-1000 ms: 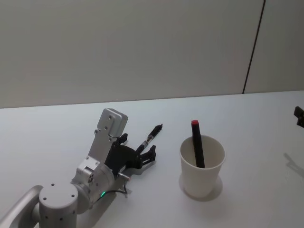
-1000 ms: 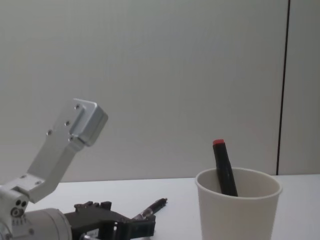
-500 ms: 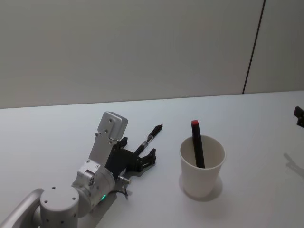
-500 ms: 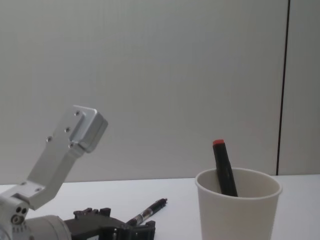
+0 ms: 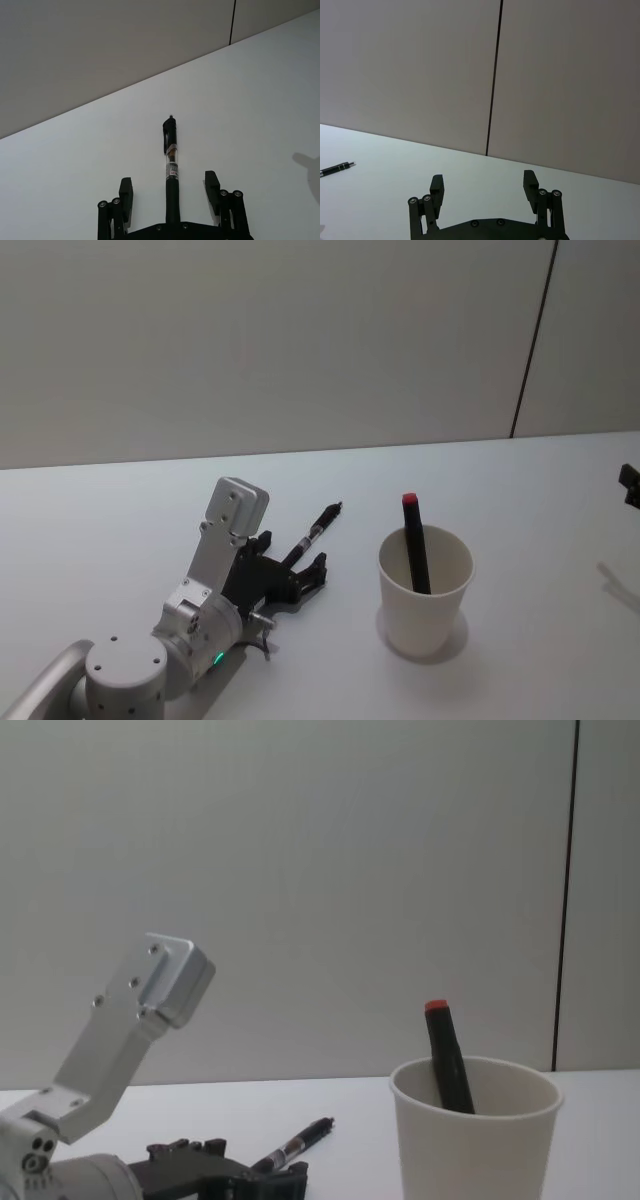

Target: Place the pen into the pen holder.

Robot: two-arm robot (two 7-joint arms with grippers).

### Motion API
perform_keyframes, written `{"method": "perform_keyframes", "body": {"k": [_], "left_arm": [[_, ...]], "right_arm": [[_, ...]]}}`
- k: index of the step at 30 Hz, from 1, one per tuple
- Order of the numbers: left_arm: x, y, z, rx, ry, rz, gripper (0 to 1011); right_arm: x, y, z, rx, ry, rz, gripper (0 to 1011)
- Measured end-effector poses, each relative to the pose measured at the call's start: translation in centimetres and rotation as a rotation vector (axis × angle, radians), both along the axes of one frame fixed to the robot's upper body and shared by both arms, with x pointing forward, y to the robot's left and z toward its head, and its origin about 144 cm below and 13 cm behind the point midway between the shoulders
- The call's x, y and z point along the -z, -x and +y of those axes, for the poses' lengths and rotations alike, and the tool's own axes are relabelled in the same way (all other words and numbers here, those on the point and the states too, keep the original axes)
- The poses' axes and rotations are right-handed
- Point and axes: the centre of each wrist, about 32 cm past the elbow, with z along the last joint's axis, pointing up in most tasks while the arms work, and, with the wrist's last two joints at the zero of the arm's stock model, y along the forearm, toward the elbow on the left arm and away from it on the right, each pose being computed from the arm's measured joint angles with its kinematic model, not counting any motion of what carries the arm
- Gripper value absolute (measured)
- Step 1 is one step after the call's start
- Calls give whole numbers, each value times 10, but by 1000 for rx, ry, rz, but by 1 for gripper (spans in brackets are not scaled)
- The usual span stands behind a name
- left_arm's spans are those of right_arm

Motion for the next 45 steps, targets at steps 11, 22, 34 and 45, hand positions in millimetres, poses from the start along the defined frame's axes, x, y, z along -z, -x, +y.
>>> {"method": "perform_keyframes", "body": {"k": [11,22,34,45], "left_arm": [[0,0,0,-3,-1,1,710],[1,1,0,-5,-3,2,605],[1,1,0,-6,-3,3,520],[1,1,0,-6,-3,3,450]], "right_arm": [[0,0,0,0,0,0,1001],[0,0,0,0,0,0,1001],[0,0,0,0,0,0,1001],[0,0,0,0,0,0,1001]]}}
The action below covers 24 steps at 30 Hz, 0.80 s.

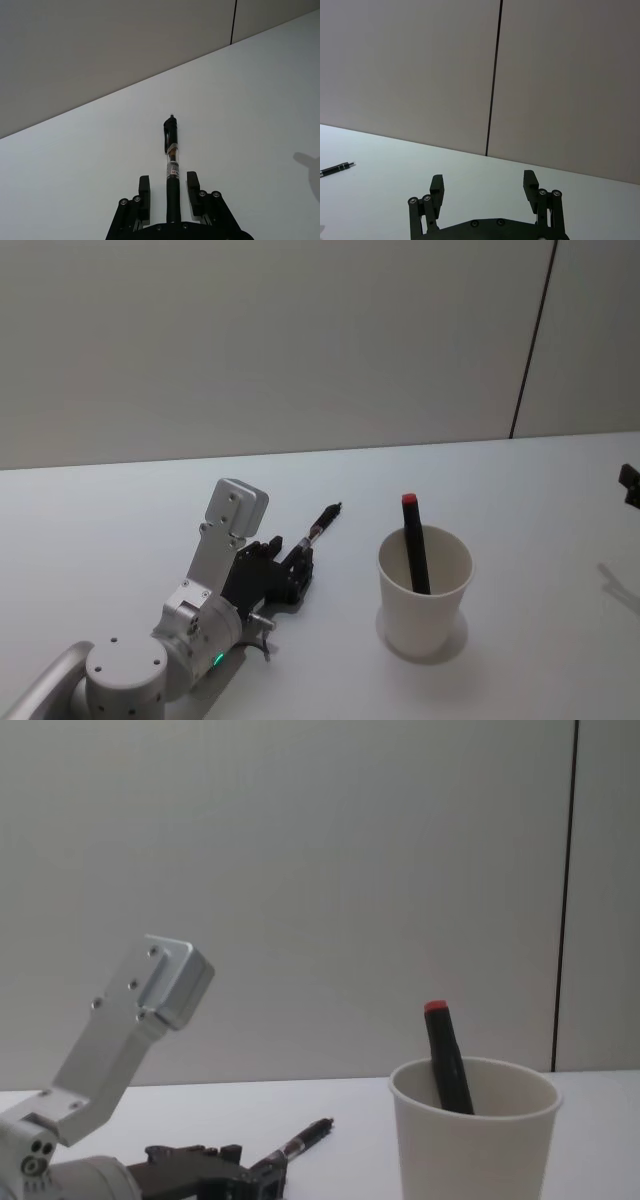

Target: Place the pen into the pen holder.

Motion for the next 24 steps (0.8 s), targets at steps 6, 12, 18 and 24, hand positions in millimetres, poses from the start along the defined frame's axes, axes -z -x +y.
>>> {"method": "perform_keyframes", "body": {"k": [6,12,18,24], "left_arm": [[0,0,0,0,0,0,409],[0,0,0,0,0,0,373],[0,0,0,0,0,0,327],[0,0,0,0,0,0,253]], "right_arm": [[0,0,0,0,0,0,1001],[0,0,0,0,0,0,1001],[0,0,0,0,0,0,1001],[0,0,0,0,0,0,1001]]}}
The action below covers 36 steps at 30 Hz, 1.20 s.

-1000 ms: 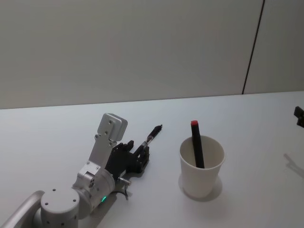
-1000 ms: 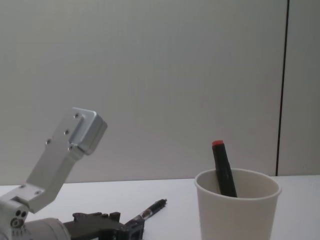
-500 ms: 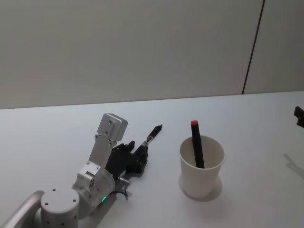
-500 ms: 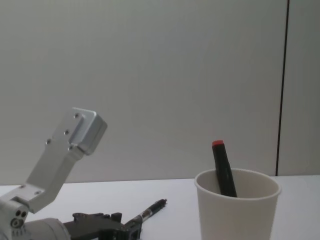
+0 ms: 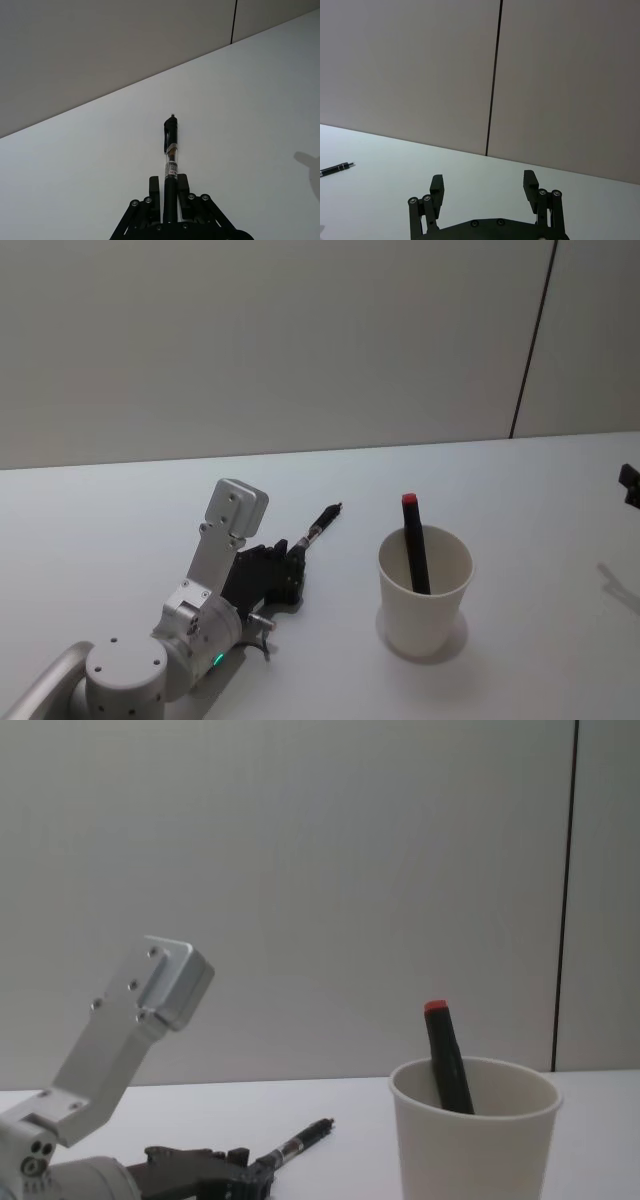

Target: Place the pen into the pen holder.

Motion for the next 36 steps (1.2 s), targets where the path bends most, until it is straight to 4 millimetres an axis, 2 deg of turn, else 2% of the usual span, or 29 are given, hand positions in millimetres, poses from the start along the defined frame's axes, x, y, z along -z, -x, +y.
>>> {"method": "perform_keyframes", "body": {"k": [3,7,25,36], "left_arm": [[0,0,0,0,0,0,164],[0,0,0,0,0,0,130],[0,0,0,0,3,-6,130],[-8,1,2,-12,53,-104,130]], "right_arm": [[0,0,0,0,0,0,1001],[0,0,0,0,0,0,1001],[0,0,0,0,0,0,1001],[0,0,0,0,0,0,1001]]}}
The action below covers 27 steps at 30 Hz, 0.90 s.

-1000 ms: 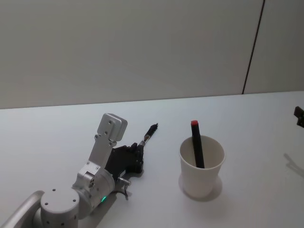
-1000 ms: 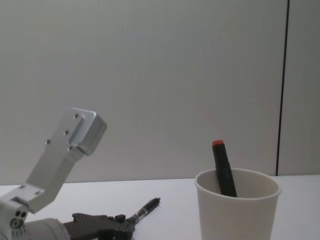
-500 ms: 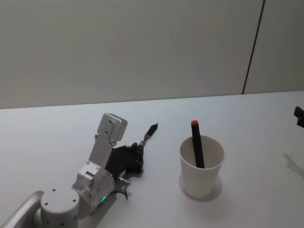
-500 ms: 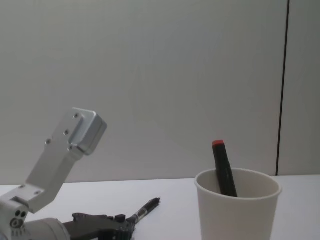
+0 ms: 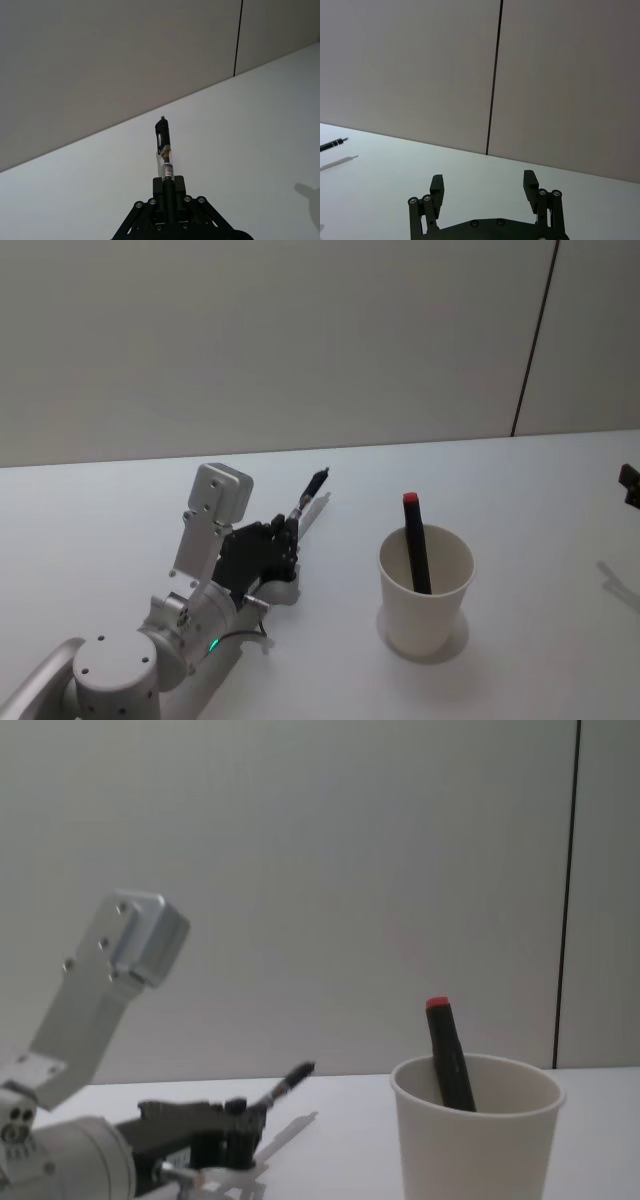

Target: Place the pen into the pen holder.

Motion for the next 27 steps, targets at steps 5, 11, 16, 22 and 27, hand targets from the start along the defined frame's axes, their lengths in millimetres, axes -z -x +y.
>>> {"method": "perform_keyframes", "body": {"k": [5,11,16,22,27], "left_arm": [[-6,-1,1,0,30,-56,130],[-18,-3,2,9,68,-137,130],[-29,-5,2,26,98,-210,130],[-46,-9,2,54,135,-304,130],[-59,-13,2,78,163,-374,130]], "right_arm": [[0,0,0,0,0,0,1001],[0,0,0,0,0,0,1001],[0,0,0,0,0,0,1001],[0,0,0,0,0,0,1001],[-1,0,1,-3,-2,-2,1001]]}}
